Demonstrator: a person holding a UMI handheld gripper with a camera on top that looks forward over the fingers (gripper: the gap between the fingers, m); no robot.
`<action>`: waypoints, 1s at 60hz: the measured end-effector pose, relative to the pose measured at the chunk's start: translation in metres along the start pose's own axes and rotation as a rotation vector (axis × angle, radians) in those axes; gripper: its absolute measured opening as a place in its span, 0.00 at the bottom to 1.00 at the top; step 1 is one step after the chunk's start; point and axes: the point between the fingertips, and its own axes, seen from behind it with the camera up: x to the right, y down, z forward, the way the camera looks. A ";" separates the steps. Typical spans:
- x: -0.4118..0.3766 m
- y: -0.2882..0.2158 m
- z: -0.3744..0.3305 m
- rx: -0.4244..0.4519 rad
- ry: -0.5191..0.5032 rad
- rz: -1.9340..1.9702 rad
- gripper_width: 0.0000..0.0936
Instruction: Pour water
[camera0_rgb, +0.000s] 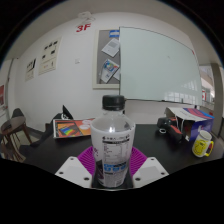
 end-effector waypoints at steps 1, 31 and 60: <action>0.000 -0.001 -0.001 0.000 -0.004 0.003 0.41; 0.090 -0.219 -0.083 0.252 -0.596 1.050 0.41; 0.276 -0.133 -0.051 0.317 -0.760 2.210 0.41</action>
